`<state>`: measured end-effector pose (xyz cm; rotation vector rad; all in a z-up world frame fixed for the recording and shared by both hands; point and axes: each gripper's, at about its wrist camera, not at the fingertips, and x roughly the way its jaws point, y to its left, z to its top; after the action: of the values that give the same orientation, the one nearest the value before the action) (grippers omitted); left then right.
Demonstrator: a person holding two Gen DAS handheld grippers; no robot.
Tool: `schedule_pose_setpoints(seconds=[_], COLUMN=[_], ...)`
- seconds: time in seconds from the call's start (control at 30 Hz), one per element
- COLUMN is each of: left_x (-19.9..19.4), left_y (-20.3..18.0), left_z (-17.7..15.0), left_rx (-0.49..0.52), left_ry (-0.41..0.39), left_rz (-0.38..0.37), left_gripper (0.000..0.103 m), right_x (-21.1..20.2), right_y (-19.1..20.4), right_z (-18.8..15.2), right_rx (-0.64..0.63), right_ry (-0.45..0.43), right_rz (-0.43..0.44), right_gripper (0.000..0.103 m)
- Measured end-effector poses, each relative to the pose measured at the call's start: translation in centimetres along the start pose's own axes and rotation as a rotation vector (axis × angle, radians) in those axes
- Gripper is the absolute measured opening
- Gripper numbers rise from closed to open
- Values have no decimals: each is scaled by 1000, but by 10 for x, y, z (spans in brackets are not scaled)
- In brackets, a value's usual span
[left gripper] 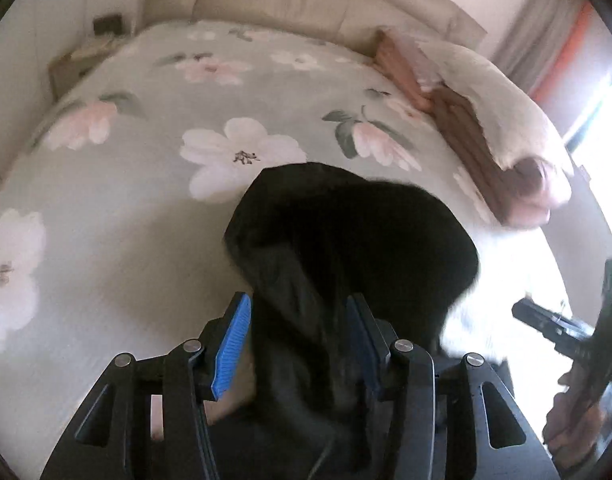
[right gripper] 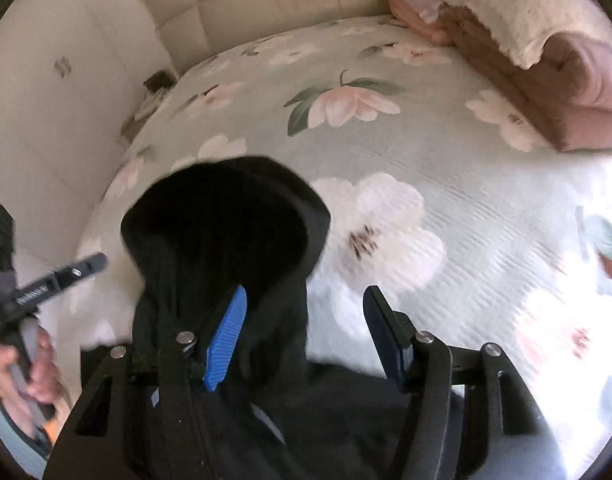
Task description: Fold large clothes
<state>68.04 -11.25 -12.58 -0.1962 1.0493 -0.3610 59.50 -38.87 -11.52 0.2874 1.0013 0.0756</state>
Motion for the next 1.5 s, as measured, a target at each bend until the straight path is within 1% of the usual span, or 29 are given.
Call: schedule_pose_setpoints(seconds=[0.07,0.17,0.2,0.23,0.27,0.3,0.33,0.37,0.43,0.5,0.53,0.57,0.6,0.63,0.7,0.77,0.8,0.9,0.97,1.0,1.1,1.13,1.2,1.23,1.3,1.37,1.4,1.43,1.5], left_x=[26,72,81,90,93,87,75,54,35,46,66,83,107,118,105,88,74,35,10,-1,-22,-21,1,18,60,95,115,123,120], left_y=[0,4,3,5,9,21,31,45,59,60,64,69,78,84,84,82,80,78,76,72,51,41,18,9,5,11,20,29,39], left_z=[15,26,30,34,36,42,43,44,35,24,14,8,-2,-8,-7,-7,-9,-18,-20,-18,6,14,30,35,35,22,10,2,1], left_rx=[-21,-18,-11,8,10,-29,-74,-120,-139,-98,-70,-64,-76,-95,-91,-72,-47,41,89,105,127,130,132,133,120,117,104,78,45], left_ry=[21,68,77,63,59,36,0,-38,-24,52,115,163,229,239,182,150,133,86,54,31,-56,-73,-65,-40,58,158,233,240,212], left_rz=[-14,23,38,77,100,81,32,-40,-130,-46,8,31,22,-12,-52,-68,-70,6,28,26,-57,-85,-154,-173,-171,-139,-111,-129,-177], left_gripper=[51,51,43,4,1,0,0,0,0,0,1,0,1,1,1,6,10,19,26,28,30,35,48,48,48,48,48,48,48], right_x=[23,60,73,81,89,88,80,66,52,59,75,90,109,121,113,99,91,53,26,18,7,13,33,47,80,110,130,139,135], right_y=[-3,-5,-5,-4,-4,-8,-11,-13,-9,-4,-5,-9,-16,-21,-19,-15,-15,-13,-12,-9,11,20,33,36,34,27,21,18,13], right_z=[12,24,28,31,34,37,36,32,17,0,-8,-14,-21,-25,-23,-21,-21,-23,-19,-15,14,25,39,43,42,25,10,2,-9], right_rx=[23,44,42,26,3,0,11,3,-52,-95,-101,-90,-62,-43,-63,-89,-102,-149,-179,-188,-204,-205,-196,-181,-164,-166,-171,-179,-201], right_ry=[17,59,73,84,98,90,64,26,-2,23,61,98,154,187,163,174,181,178,145,127,42,27,22,33,85,151,210,228,165], right_rz=[5,-1,-11,-26,-54,-63,-30,1,2,-39,-63,-77,-67,-45,-35,-52,-55,-17,16,30,75,102,114,108,116,94,78,80,103], right_gripper=[65,65,60,23,8,8,7,7,8,8,8,8,8,8,9,25,27,36,45,46,46,47,57,58,58,57,57,57,56])
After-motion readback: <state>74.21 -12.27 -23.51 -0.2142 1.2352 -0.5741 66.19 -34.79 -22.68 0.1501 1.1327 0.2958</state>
